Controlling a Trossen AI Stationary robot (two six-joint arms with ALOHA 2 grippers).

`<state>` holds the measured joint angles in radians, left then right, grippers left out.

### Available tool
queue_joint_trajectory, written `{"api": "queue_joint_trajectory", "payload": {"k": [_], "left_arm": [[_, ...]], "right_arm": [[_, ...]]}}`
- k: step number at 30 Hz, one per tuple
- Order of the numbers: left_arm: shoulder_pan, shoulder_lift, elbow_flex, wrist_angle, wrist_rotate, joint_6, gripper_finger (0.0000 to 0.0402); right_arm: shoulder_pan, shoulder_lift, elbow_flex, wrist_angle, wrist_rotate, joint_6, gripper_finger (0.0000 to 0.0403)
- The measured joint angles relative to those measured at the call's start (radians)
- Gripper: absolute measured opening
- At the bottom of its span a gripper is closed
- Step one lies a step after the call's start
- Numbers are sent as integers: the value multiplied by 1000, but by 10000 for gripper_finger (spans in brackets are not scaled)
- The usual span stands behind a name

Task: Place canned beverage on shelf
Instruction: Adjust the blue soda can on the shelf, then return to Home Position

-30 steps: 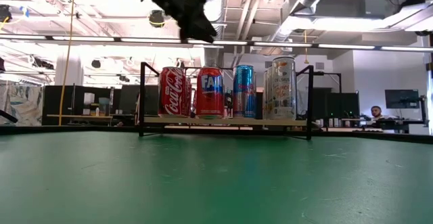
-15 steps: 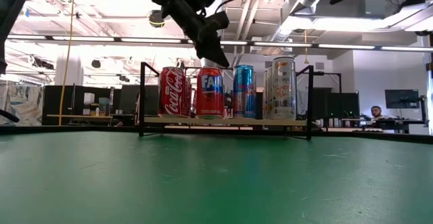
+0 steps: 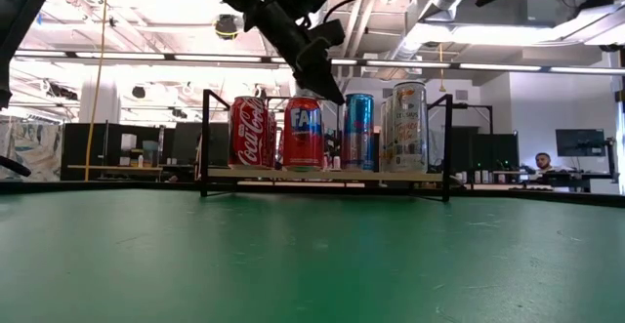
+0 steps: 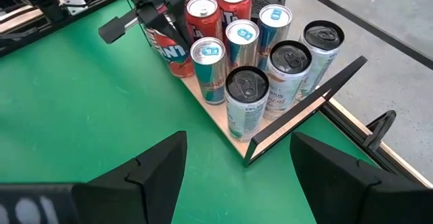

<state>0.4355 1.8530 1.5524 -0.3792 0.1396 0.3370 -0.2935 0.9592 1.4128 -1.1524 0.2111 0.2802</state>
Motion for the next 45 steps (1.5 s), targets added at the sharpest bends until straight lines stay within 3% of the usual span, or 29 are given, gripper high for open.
{"api": "queue_joint_trajectory", "payload": {"k": [12, 16, 19, 23, 26, 30, 36, 37, 45], "left_arm": [[1, 0, 0, 4, -6, -6, 0], [0, -49, 17, -63, -11, -58, 0], [0, -137, 30, -89, 18, -142, 0], [-12, -282, -29, -23, 155, -288, 0], [-59, -410, -176, 181, 189, -401, 0], [-151, -582, -455, 541, 188, -542, 0], [-231, -938, -831, 716, 29, -634, 0], [-236, -1000, -879, 717, 25, -637, 0], [-239, -1438, -1219, 703, 39, -738, 0]], "right_arm": [[0, 0, 0, -12, -5, 0, 286], [-1, -2, -30, 17, -57, -59, 286], [-13, -20, -144, 183, -193, -154, 286], [-76, -35, -329, 540, -505, -191, 285], [-68, 6, -425, 876, -647, -129, 279], [8, 96, -449, 1099, -685, -93, 231], [46, -13, -504, 1054, -673, -111, 36], [50, -48, -536, 1069, -657, -112, 21], [123, -286, -922, 1411, -365, 78, 15]]}}
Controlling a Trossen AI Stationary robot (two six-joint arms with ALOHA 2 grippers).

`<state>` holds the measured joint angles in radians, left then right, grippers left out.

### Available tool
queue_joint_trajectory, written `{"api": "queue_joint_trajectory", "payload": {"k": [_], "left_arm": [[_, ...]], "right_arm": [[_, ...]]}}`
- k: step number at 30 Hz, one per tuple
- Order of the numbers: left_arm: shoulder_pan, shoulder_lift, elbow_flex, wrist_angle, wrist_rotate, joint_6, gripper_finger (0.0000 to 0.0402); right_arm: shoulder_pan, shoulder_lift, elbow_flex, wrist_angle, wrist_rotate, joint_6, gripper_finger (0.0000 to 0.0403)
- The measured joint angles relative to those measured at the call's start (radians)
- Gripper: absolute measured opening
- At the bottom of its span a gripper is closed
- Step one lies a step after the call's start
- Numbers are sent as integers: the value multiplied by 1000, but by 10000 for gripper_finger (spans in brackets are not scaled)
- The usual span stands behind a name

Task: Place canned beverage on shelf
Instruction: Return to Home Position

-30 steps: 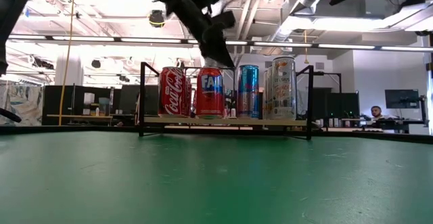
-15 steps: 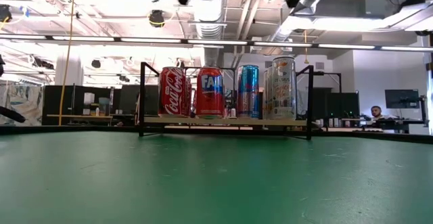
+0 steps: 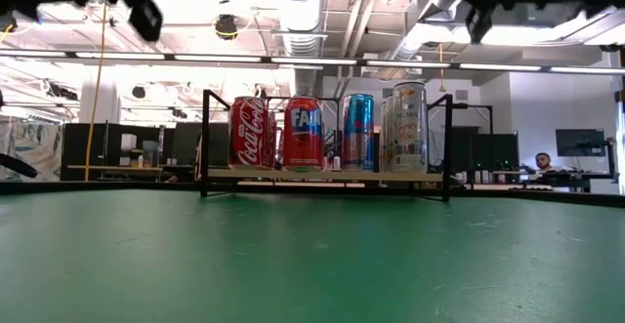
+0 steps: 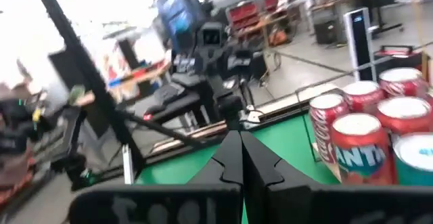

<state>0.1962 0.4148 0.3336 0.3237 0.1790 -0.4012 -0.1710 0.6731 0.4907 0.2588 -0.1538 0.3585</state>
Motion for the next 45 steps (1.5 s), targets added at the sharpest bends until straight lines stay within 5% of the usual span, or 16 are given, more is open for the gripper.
{"api": "queue_joint_trajectory", "payload": {"k": [9, 15, 27, 32, 45], "left_arm": [[0, -267, -203, -39, -108, -83, 0], [0, -321, -224, -78, -112, -32, 0], [0, -345, -224, -264, -82, -59, 0], [0, -403, -229, -356, -75, -42, 0], [0, -399, -317, -288, -30, 91, 0]], "right_arm": [[176, -21, -253, 249, 286, 75, 15], [254, -152, -419, 379, 358, 36, 15], [203, -508, -475, -71, 309, -95, 21], [181, -603, -475, -109, 266, -208, 28], [141, -634, -471, -240, 289, -255, 48]]}}
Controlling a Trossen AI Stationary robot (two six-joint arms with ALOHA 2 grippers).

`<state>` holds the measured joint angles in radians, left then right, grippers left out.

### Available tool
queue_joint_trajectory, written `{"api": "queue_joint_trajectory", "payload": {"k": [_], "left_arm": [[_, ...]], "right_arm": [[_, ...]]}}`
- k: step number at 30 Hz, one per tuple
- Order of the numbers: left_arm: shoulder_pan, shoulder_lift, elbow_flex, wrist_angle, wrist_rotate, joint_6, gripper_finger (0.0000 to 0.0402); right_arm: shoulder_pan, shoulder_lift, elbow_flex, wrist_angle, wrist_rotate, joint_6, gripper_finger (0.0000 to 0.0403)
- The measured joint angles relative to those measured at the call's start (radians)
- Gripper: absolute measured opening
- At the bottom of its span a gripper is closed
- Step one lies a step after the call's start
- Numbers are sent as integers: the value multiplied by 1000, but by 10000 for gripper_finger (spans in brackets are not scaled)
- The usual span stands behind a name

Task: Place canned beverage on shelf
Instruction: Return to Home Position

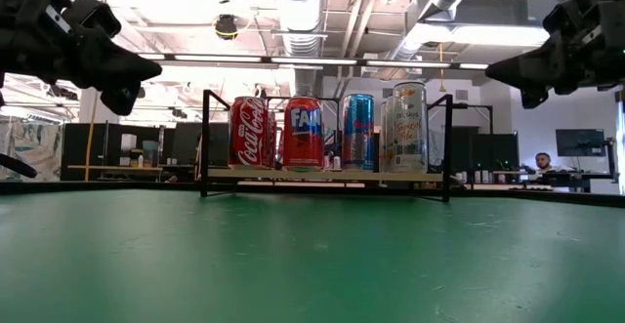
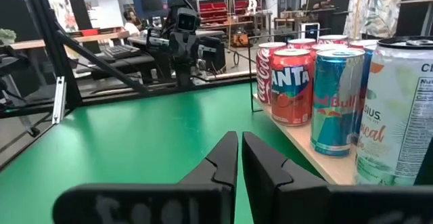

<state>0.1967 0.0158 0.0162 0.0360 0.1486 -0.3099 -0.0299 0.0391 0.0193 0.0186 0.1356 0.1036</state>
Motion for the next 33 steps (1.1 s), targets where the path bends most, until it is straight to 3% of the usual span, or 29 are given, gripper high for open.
{"api": "queue_joint_trajectory", "payload": {"k": [6, 33], "left_arm": [[0, 3, 0, -4, -31, 91, 0], [0, 3, 0, -9, -52, 82, 0]], "right_arm": [[0, 2, 0, -4, -4, 0, 50], [0, 2, 0, -10, -4, 1, 51]]}}
